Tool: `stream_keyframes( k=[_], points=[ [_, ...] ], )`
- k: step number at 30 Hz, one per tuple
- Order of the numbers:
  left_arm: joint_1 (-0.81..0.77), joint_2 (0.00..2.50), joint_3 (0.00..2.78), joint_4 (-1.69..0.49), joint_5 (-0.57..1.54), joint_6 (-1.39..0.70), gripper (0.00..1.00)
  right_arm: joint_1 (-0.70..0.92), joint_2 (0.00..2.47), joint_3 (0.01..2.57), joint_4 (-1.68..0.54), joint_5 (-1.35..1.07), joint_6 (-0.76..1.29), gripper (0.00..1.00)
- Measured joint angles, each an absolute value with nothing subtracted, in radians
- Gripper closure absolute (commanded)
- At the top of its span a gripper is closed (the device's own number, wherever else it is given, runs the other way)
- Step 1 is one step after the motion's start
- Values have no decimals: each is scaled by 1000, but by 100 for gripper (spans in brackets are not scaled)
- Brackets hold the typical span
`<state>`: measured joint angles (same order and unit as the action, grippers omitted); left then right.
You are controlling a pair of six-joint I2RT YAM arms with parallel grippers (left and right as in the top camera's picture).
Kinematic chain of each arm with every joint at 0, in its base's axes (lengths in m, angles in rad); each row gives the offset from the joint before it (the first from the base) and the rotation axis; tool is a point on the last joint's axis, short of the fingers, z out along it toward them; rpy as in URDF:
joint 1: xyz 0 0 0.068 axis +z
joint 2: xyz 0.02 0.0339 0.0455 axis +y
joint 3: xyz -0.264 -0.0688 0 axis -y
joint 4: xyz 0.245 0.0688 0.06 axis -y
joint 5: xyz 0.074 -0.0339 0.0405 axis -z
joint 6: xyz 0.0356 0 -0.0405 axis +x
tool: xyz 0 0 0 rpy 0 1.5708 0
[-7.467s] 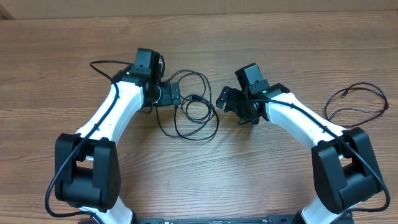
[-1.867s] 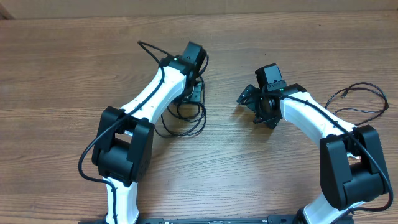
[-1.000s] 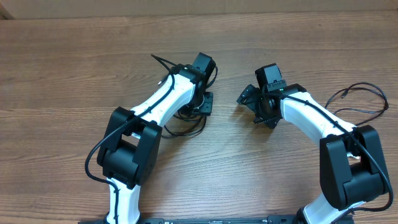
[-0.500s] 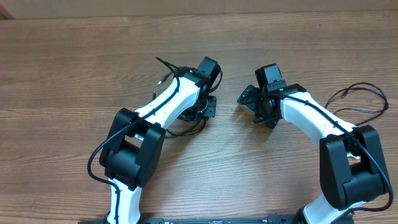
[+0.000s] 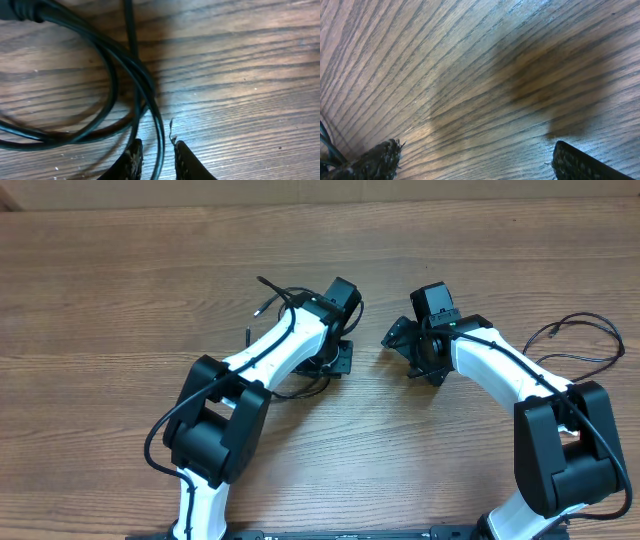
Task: Untangle cables
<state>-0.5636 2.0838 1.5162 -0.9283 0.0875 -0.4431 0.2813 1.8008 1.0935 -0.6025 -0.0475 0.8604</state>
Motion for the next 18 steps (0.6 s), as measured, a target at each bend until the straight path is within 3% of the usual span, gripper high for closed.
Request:
stream_keyframes(
  k=[18],
  points=[
    [-568,2084,1494,-904,71,-465,78,281,1801,1093,-603,-48,860,5]
  ],
)
